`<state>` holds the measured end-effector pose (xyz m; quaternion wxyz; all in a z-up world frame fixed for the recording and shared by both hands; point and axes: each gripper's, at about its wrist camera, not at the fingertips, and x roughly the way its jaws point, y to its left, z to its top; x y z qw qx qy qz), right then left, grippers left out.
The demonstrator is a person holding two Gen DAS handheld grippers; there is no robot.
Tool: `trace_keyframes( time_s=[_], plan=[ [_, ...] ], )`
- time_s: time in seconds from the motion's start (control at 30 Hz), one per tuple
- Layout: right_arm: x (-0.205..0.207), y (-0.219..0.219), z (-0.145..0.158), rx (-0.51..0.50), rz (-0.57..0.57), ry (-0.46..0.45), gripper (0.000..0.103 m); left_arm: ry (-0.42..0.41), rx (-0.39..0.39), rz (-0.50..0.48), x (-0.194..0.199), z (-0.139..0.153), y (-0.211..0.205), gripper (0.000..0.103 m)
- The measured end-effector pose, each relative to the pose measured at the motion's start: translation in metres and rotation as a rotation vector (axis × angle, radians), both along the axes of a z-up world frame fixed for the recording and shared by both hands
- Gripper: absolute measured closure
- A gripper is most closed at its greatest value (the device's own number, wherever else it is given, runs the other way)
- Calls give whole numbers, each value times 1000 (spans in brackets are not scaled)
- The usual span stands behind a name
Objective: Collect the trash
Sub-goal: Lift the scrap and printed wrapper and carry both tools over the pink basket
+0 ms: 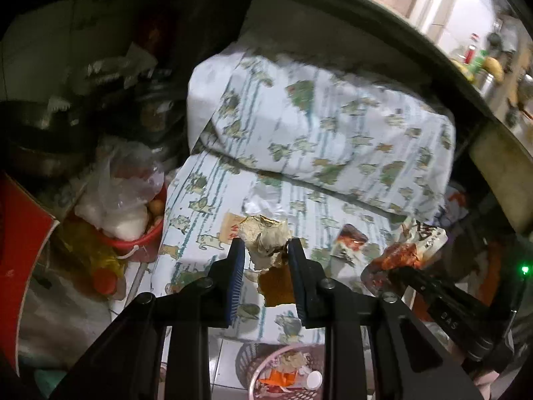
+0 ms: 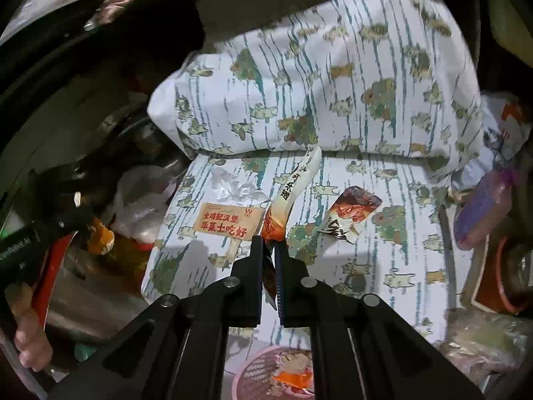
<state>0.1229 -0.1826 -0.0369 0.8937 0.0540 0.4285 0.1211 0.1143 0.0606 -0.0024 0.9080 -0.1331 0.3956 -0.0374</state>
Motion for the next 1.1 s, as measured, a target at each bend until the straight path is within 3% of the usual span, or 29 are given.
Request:
trace_keyframes(
  time_s=[0.23,0.33,0.43,0.5,0.67,0.9,1.1],
  plan=[
    [-70,-23,17,17,40,-35,97,-8,-21,-56,-49,8,-22,75],
    [-95,-29,16,14,54,-38,97,27,-46,-50,-64,-7,-26,75],
    [-110,-30,5,17,77,-11,97,83,-131,-74,-73,-31,-35,75],
    [-115,-30,-5,-12,84,3,97,103,-118,-103,-76,-42,-46,75],
    [-108,-34,-41,-27,102,134,97,189,-88,-164,-75,-75,-69,75],
    [-109,-24,-87,-180,156,263,97,323,-72,-174,-68,-118,-84,75],
    [-112,-29,-109,-150,187,365,97,438,-44,-252,-73,-152,-113,75]
  ],
)
